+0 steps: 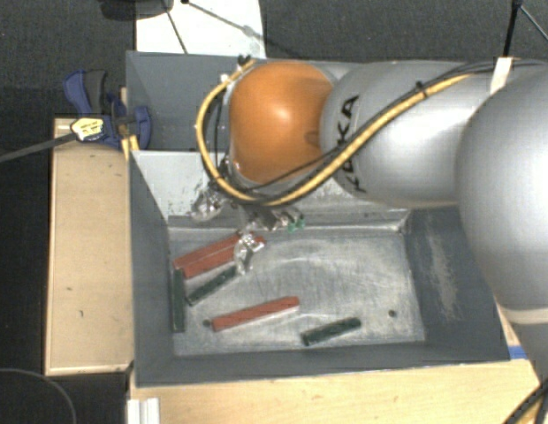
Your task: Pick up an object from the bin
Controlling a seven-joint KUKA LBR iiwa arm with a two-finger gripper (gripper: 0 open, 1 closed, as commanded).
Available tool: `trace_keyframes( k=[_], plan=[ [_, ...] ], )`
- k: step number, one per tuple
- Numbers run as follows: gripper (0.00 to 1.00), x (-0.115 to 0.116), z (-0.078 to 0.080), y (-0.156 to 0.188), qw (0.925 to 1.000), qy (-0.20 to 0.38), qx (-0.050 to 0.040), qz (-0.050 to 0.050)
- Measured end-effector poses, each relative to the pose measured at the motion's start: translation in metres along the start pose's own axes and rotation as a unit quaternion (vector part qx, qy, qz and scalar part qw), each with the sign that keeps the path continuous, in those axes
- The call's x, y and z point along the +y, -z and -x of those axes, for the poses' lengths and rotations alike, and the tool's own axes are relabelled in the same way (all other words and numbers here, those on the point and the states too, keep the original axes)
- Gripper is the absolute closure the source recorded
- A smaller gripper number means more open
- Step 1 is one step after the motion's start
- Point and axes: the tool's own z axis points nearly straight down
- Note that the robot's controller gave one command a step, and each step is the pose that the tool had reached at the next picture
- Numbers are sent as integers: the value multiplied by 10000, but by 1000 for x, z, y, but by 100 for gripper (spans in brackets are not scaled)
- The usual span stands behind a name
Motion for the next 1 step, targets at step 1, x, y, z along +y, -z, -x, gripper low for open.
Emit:
trace_keyframes(
  k=[1],
  plan=[
    [0,2,1,-93,9967,814,20,9]
  ],
)
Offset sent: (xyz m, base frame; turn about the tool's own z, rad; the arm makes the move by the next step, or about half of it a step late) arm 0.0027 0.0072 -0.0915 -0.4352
